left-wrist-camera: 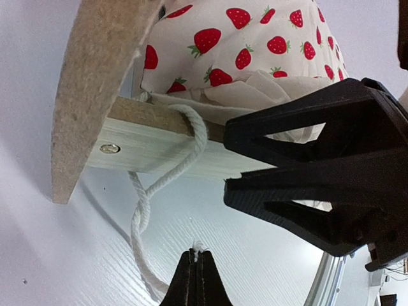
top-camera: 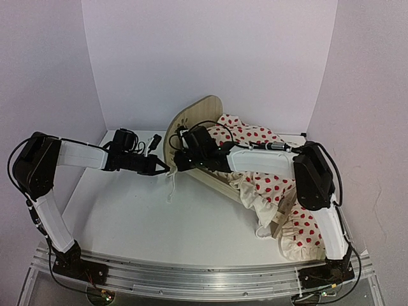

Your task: Set up the pet bed

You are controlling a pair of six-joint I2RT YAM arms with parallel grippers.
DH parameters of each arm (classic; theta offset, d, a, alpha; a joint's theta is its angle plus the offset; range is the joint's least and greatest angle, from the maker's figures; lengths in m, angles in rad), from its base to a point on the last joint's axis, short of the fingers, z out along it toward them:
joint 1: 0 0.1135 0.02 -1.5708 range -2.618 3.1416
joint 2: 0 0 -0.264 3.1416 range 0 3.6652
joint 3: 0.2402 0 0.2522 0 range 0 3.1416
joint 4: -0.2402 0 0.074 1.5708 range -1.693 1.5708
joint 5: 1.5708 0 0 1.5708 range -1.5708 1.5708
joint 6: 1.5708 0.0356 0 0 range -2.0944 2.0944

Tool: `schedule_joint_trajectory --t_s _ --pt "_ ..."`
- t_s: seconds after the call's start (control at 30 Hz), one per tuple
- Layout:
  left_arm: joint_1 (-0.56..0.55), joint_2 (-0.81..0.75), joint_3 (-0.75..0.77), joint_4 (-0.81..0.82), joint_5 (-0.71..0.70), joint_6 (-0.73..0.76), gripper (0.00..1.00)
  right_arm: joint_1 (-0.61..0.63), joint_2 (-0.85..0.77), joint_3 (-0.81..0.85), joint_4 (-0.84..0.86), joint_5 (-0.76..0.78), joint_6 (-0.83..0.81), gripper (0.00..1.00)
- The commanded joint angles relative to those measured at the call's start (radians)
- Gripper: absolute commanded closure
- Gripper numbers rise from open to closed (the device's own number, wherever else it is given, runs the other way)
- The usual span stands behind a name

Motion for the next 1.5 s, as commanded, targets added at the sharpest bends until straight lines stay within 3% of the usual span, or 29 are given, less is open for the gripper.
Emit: schedule_joint_trajectory --t_s 0.0,0.1,0.2,0.3,0.37,0.53,0.9,1.03,1.1,1.23,1.3,1.47 --pt "-0.002 -0.034 -0.005 0.063 -0.016 0.006 1.00 0.007 0.047 0.075 0.025 0.131 -0.141 0.59" --pt "-0.002 -0.038 0.006 0.045 -0.006 0.013 1.00 0.005 0.091 0.114 -0.052 0.183 -0.221 0.41" --pt "-0.002 -0.051 0.004 0.022 0.001 0.023 1.00 0.004 0.083 0.102 -0.082 0.178 -0.279 0.36" --pt "-0.002 -0.055 -0.008 0.017 -0.003 0.019 1.00 -0.018 0.082 0.092 -0.113 0.105 -0.288 0.50" --pt "-0.003 -0.055 -0.011 0.017 -0.002 0.010 1.00 -0.029 0.063 0.057 -0.125 -0.023 -0.288 0.60" --pt "-0.004 -0.078 -0.036 0.000 -0.014 -0.004 1.00 -0.030 -0.055 -0.119 -0.092 -0.344 -0.286 0.67" --pt "-0.075 -0.172 -0.187 -0.063 -0.002 -0.045 1.00 -0.010 -0.263 -0.385 -0.077 -0.436 -0.274 0.85" --pt "-0.111 -0.198 -0.237 -0.043 0.018 -0.044 1.00 0.015 -0.343 -0.471 -0.145 -0.384 -0.287 0.89" --pt "-0.117 -0.214 -0.273 -0.012 0.017 -0.055 1.00 0.018 -0.374 -0.480 -0.178 -0.339 -0.288 0.83" --pt "-0.126 -0.221 -0.294 0.021 0.040 -0.060 1.00 0.039 -0.373 -0.336 -0.195 -0.188 -0.284 0.52" --pt "-0.130 -0.224 -0.299 0.043 0.059 -0.053 1.00 0.050 -0.361 -0.251 -0.195 -0.112 -0.202 0.46" --pt "-0.131 -0.242 -0.325 0.154 0.071 -0.050 1.00 0.107 -0.347 -0.224 -0.191 0.112 0.076 0.47"
